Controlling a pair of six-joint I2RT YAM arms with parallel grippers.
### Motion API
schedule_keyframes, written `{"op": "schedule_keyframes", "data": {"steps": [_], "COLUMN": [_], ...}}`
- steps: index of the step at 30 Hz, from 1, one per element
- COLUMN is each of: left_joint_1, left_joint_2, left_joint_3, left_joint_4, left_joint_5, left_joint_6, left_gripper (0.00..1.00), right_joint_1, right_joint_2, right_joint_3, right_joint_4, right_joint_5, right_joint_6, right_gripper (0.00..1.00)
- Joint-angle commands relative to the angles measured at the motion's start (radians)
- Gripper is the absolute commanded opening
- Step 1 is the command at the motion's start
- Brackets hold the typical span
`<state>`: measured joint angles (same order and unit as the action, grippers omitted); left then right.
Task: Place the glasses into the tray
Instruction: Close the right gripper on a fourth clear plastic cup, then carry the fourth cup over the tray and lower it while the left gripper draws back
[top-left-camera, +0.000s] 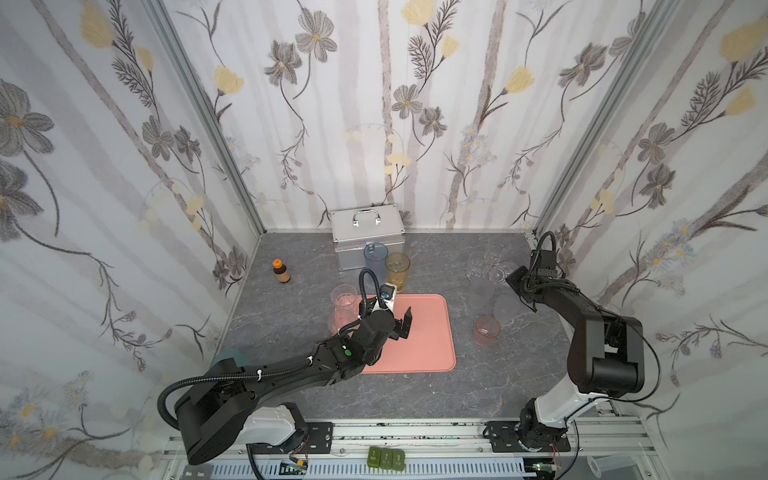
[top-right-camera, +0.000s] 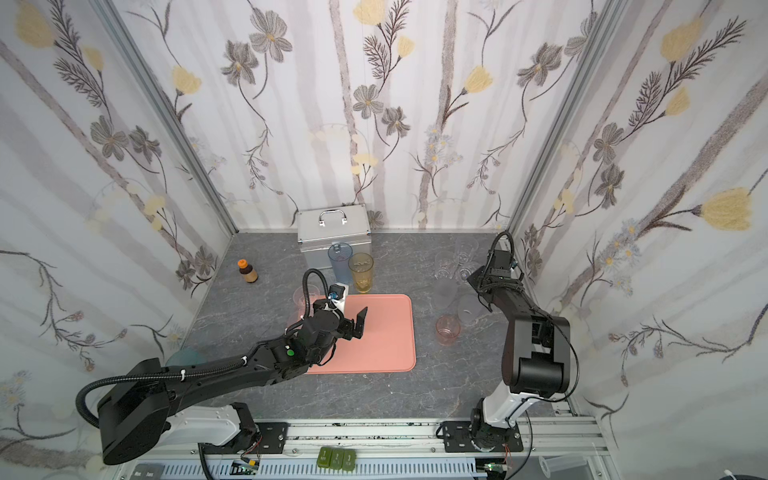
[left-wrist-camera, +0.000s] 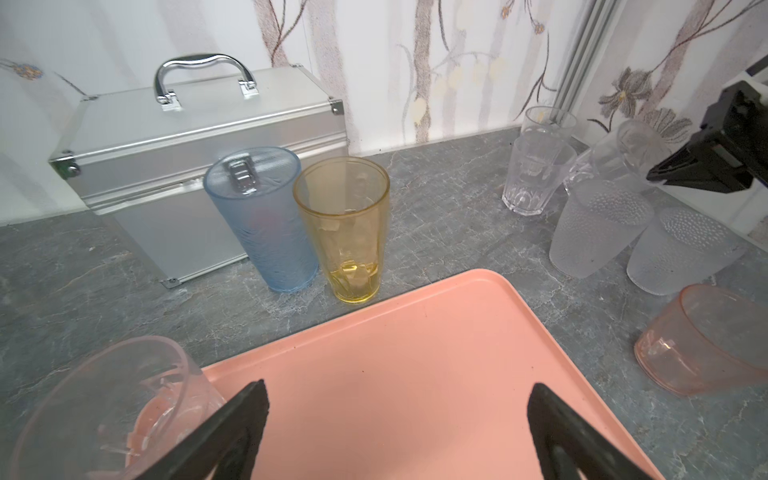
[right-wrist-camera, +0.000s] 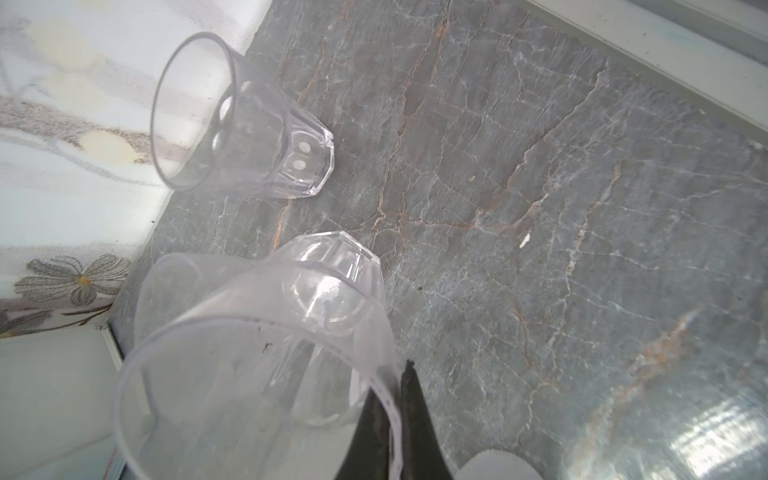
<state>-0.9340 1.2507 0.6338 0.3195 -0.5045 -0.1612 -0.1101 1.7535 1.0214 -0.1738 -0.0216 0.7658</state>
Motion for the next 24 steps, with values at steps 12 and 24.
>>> {"op": "schedule_keyframes", "data": {"steps": [12,24], "left_joint_1": [0.321,0.562], "left_joint_2": [-0.214,-0.224], "left_joint_3": [0.052,0.094], "left_joint_4": [-0.275,-0.421], "left_joint_5": [0.114,0.351], "left_joint_6": [-0.053,-0.148], "left_gripper": [1.00,1.00], "right_joint_1": [0.354,0.857], "right_joint_2": [-0.319,-0.117], "right_joint_3": [0.093,0.312], "right_joint_4": [-0.181,-0.412], "right_joint_5": [0.141,0.173], "right_joint_6": [-0.077,-0.152], "right_gripper": [0.00,0.00]}}
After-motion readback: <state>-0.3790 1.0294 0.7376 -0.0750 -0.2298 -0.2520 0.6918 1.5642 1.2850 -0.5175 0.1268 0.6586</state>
